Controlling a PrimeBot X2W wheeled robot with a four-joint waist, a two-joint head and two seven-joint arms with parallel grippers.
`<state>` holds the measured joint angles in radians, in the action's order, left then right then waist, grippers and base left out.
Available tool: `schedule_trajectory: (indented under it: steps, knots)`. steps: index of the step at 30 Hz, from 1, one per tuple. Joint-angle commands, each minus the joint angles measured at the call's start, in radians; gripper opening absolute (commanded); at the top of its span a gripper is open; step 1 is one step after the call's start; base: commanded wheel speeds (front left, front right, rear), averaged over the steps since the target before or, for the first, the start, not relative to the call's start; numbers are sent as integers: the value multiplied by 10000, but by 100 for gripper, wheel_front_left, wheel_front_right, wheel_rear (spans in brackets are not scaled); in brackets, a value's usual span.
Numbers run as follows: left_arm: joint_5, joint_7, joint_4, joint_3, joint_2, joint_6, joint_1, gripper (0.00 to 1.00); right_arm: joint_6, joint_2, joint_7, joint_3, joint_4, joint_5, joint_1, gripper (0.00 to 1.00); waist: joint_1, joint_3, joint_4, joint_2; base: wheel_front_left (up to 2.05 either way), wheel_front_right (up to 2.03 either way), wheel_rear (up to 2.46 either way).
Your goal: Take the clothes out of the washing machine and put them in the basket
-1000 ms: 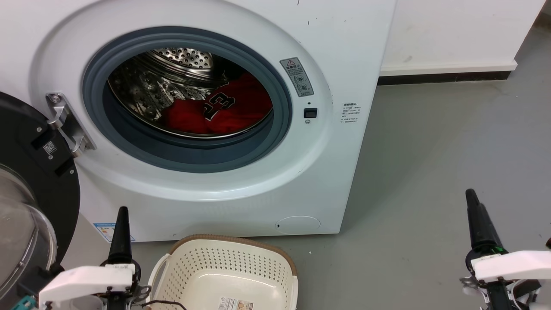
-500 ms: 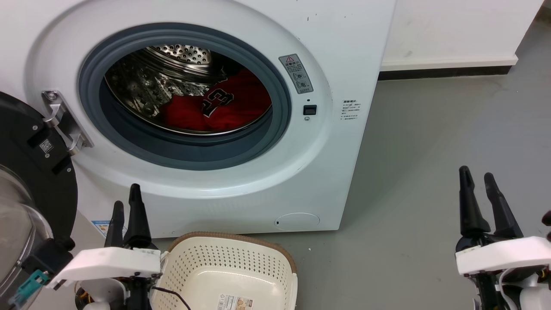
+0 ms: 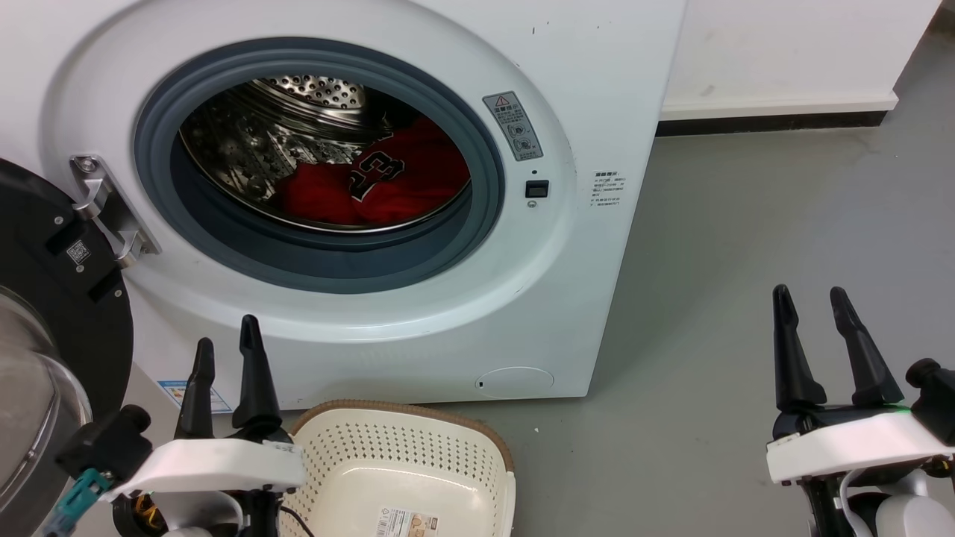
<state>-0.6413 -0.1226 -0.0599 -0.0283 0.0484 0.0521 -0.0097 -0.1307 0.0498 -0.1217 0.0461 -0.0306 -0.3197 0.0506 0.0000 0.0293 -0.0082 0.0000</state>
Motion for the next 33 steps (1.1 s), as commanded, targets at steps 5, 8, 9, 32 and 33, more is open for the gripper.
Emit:
schedule_trajectory:
  steps: [5,8,9,32,33]
  knots:
    - [1347,-206,-390,442,71,303,4,100,0,11,-210,-93,-209,866,-22,100,0,8,2,0,0,0,0]
    - [1854,-282,-418,757,228,511,51,100,0,11,-288,-99,-217,1286,-52,100,0,19,-6,0,0,0,0]
    - [1984,-314,-408,869,275,594,68,100,0,10,-315,-113,-191,1376,-76,100,0,22,-8,0,0,0,0]
    - [4221,-858,180,2887,1474,2225,153,100,2,5,-863,-356,341,3904,-368,100,0,-31,-82,0,0,0,0]
    - [4238,-876,197,2931,1504,2241,155,100,2,5,-883,-377,348,4013,-376,100,0,-34,-85,0,0,0,0]
